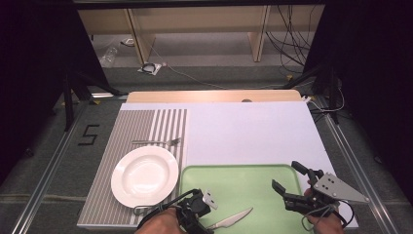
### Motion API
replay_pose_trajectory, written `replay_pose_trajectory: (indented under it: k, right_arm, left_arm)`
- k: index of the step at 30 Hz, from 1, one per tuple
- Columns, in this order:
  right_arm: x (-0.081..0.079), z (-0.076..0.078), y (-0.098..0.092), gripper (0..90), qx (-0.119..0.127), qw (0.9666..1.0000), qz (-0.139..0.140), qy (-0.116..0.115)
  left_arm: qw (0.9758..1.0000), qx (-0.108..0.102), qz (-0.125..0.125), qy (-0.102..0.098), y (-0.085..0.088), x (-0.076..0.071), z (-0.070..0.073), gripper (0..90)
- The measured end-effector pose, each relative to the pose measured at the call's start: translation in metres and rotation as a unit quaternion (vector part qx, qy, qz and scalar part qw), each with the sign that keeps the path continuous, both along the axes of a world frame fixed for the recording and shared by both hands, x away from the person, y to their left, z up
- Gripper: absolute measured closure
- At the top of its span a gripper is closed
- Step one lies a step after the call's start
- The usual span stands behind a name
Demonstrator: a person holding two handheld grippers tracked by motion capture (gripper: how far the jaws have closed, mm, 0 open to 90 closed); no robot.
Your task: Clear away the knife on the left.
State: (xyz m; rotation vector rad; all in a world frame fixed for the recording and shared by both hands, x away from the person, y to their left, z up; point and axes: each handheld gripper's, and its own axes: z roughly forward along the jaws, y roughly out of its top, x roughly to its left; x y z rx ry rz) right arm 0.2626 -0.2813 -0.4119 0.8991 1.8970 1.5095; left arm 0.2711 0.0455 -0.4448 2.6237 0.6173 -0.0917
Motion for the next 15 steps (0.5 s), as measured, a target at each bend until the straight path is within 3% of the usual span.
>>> replay_pose_trajectory:
  k: [3,4,7,8,10,15]
  right_arm:
    - [0.0,0.0,-0.0001,15.5,-0.001,1.0,0.0,0.0]
    - [0.0,0.0,-0.0001,15.5,0.0,1.0,0.0,0.0]
    - [0.0,0.0,-0.0001,15.5,0.0,1.0,0.0,0.0]
    - [0.0,0.0,-0.0002,15.5,0.0,1.0,-0.001,0.0]
    - [0.0,-0.0001,-0.0001,15.5,0.0,1.0,-0.001,0.0]
    - [0.0,-0.0001,0.0,15.5,-0.001,1.0,-0.001,0.001]
  left_arm:
    - [0.9999,-0.009,0.001,-0.007,-0.0007,0.0005,0.001,35.0]
    - [0.9996,-0.025,0.005,-0.014,-0.0009,0.0006,0.0021,36.8]
    - [0.9991,-0.037,0.008,-0.02,-0.0011,0.0006,0.0024,42.2]
    - [0.9987,-0.044,0.009,-0.023,-0.0018,0.0004,0.0016,48.9]
    - [0.9987,-0.046,0.007,-0.022,-0.0023,0.0001,0.001,51.2]
    - [0.9982,-0.052,0.003,-0.031,-0.0064,-0.0036,-0.0008,68.1]
